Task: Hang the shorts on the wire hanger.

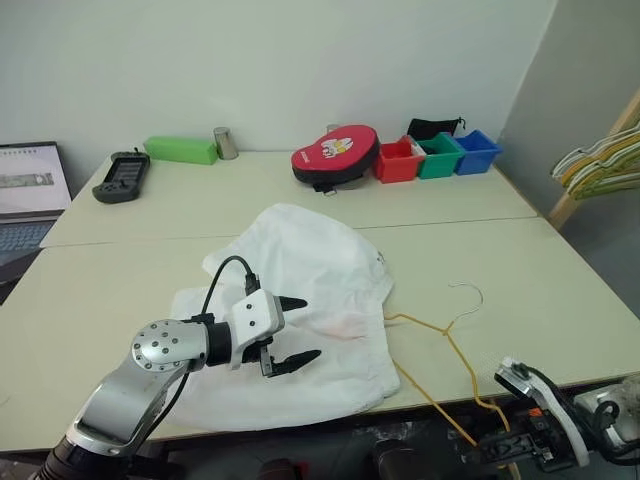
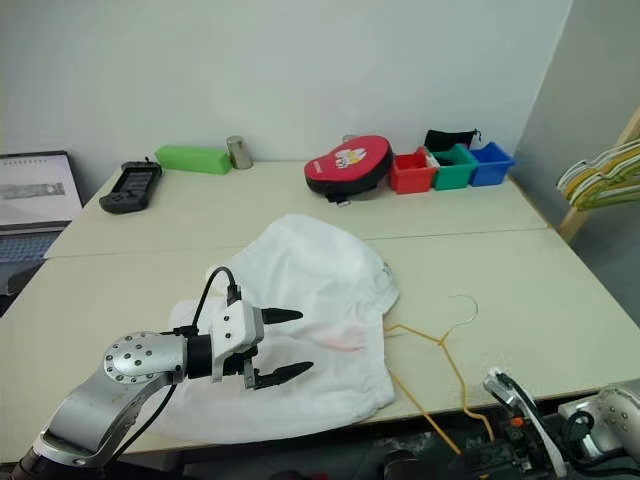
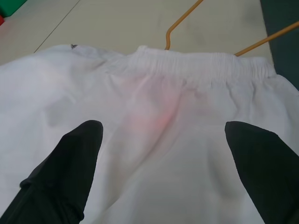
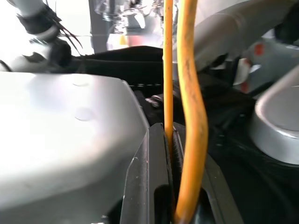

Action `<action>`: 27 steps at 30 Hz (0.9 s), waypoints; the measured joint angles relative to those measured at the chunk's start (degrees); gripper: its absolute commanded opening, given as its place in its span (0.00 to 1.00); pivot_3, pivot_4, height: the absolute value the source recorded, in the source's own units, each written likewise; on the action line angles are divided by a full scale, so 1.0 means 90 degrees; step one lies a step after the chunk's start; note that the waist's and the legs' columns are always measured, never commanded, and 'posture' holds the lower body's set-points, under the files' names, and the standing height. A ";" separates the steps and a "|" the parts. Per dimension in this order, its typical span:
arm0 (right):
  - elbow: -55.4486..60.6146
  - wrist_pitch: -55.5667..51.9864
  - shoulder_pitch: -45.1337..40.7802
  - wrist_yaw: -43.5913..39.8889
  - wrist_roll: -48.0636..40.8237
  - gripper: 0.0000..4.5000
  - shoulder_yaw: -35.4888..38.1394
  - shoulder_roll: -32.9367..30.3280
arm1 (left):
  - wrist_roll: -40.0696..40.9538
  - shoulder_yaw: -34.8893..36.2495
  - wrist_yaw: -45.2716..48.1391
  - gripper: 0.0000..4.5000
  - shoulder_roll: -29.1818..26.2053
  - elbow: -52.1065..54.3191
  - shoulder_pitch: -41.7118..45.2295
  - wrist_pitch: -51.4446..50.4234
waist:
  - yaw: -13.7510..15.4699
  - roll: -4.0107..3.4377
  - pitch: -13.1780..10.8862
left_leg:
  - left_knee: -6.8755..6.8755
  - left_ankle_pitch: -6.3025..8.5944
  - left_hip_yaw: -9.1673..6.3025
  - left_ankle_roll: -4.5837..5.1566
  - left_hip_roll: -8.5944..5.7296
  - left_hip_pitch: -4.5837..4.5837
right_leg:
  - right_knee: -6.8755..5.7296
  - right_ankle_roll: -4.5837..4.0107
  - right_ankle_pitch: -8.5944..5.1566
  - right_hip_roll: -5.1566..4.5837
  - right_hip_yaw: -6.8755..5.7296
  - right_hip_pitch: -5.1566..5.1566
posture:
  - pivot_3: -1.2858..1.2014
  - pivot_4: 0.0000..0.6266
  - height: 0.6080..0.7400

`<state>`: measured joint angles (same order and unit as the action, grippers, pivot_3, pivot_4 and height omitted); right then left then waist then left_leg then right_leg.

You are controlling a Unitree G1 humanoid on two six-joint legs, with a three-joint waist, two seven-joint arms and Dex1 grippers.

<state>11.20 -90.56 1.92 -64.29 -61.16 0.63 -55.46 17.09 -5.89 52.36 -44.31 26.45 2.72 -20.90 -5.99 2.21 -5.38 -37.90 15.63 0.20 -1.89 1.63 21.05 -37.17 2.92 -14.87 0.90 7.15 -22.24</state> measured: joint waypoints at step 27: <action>-0.2860 -0.0193 -0.2007 0.2769 -0.1796 0.00 -0.0247 0.1419 | 0.0010 0.0084 0.0079 0.99 0.0010 -0.0006 0.0093 0.0009 | 0.0113 -0.0032 0.0030 | -0.0004 0.0014 -0.0015 0.0024 0.0000 0.0031 | 0.0004 0.0042 0.0025 0.0004 -0.0016 -0.0008 | 0.52 0.02 1.00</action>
<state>-14.55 -92.30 -16.15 -39.37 -77.33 -1.59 -42.69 17.17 -5.14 53.07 -44.23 26.39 3.56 -20.82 -4.98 1.92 -5.11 -37.94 15.75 0.07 -1.67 1.63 21.33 -37.14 3.30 -14.65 0.93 7.00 -22.31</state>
